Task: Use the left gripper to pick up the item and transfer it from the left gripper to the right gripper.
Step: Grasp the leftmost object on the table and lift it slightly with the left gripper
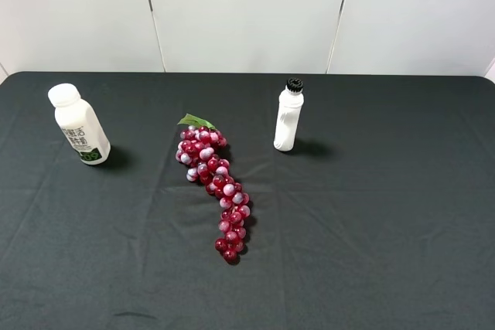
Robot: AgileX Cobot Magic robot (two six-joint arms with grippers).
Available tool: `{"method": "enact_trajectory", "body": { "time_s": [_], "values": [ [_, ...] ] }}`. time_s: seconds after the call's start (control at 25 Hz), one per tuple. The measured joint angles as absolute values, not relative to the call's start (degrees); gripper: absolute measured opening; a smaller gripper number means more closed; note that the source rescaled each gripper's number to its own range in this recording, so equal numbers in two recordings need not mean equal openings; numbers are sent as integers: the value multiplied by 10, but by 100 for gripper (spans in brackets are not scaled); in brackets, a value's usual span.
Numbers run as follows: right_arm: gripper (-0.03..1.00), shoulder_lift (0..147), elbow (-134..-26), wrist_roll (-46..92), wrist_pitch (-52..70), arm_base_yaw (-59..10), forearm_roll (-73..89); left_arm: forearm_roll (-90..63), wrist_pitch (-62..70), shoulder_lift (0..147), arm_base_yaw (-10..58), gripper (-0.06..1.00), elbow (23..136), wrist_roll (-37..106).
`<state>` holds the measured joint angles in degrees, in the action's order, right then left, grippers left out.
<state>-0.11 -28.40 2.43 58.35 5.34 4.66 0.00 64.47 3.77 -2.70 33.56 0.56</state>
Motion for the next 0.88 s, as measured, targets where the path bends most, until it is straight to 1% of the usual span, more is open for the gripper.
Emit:
{"method": "enact_trajectory", "body": {
  "time_s": [0.2,0.4,0.88],
  "values": [
    [100,-1,-284,24,583,53,47,0,665,149,-27,100,419,6],
    [100,-1,-284,24,583,53,47,0,665,295,-27,100,501,6],
    [100,-1,-284,24,583,53,47,-9,664,597,-27,100,629,-23]
  ]
}}
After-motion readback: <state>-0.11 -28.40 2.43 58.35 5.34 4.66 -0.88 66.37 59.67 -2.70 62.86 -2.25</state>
